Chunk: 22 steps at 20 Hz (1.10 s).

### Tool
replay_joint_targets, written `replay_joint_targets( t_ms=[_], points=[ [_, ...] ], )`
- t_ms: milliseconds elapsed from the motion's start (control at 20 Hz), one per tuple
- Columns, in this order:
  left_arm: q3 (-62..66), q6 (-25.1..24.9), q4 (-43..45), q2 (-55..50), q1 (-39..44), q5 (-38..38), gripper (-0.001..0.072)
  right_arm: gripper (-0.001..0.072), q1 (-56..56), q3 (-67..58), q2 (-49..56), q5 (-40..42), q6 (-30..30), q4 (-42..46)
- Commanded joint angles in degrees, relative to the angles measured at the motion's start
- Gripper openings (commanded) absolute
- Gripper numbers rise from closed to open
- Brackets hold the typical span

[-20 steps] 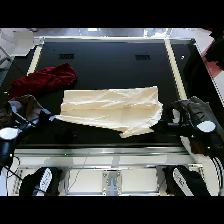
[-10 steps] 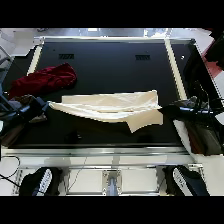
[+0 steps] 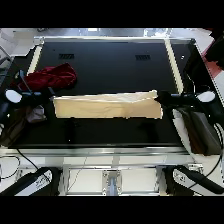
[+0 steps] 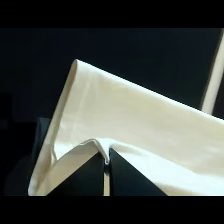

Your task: Fold the shirts.

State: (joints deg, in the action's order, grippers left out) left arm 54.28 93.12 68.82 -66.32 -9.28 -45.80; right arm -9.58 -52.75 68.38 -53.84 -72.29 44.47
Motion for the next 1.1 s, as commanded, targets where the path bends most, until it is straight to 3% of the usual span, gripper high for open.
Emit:
replay_joint_targets(
  t_ms=[0,150,400,650,900,950,1050],
  points=[
    [5.6,0.9,2.8,-8.7,2.5,1.4,0.0009,0.0009,0.4,-9.1,11.4,2.5,0.2,0.5],
    [6.6,1.1,2.8,-12.4,5.1,7.1,0.0009,0.0010,1.0,-16.3,18.3,2.6,0.7,0.7],
    [7.0,1.7,2.8,-17.3,6.2,7.4,0.0009,0.0010,4.7,-20.0,25.7,3.7,1.0,4.3],
    [7.0,1.7,2.8,-17.5,6.1,7.5,0.0010,0.0011,4.9,-20.0,28.9,5.9,-6.9,15.1],
    [7.0,1.7,2.7,-17.2,6.2,7.1,0.0013,0.0015,4.9,-20.3,28.5,5.7,-7.9,15.1],
    [7.0,1.6,2.7,-16.7,6.2,7.0,0.0021,0.0064,4.9,-21.1,28.0,4.0,-7.8,15.2],
    [7.1,1.6,2.7,-13.9,5.5,7.0,0.0023,0.0355,4.9,-24.6,26.3,-1.0,-7.6,16.3]
  ],
)
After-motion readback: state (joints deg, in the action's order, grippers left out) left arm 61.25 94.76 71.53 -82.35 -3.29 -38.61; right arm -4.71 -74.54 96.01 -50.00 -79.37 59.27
